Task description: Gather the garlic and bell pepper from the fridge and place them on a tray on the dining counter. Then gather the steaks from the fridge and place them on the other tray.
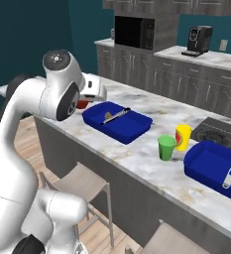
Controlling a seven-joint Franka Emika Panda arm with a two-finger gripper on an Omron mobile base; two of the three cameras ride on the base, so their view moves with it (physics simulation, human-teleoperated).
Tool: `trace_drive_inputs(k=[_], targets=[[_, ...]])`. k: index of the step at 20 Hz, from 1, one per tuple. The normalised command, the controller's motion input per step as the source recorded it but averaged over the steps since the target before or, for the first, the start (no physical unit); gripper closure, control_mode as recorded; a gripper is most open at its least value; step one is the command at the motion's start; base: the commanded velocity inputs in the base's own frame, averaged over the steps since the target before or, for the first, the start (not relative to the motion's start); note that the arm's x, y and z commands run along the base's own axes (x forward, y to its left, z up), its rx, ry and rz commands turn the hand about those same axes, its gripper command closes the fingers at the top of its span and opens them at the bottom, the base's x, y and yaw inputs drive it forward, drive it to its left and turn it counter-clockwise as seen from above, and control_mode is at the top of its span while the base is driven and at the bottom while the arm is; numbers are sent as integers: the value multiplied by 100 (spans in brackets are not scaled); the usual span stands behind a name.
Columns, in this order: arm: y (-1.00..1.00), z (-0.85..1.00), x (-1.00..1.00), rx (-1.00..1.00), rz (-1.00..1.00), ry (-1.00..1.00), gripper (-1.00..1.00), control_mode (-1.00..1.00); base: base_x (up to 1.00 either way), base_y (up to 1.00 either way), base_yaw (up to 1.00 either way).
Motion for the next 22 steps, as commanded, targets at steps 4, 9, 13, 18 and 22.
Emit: trace_drive_inputs(k=[4, 9, 13, 18, 22], targets=[[-47, -27, 37, 0, 0, 21, 100, -100, 0, 0, 0], [-22, -44, 55, 0, 0, 15, 100, -100, 0, 0, 0], [-3, -57, 75, 0, 0, 10, 100, -100, 0, 0, 0], [-9, -46, 59, 0, 0, 12, 100, -100, 0, 0, 0], [-19, -41, 27, 0, 0, 7, 100, -100, 0, 0, 0]])
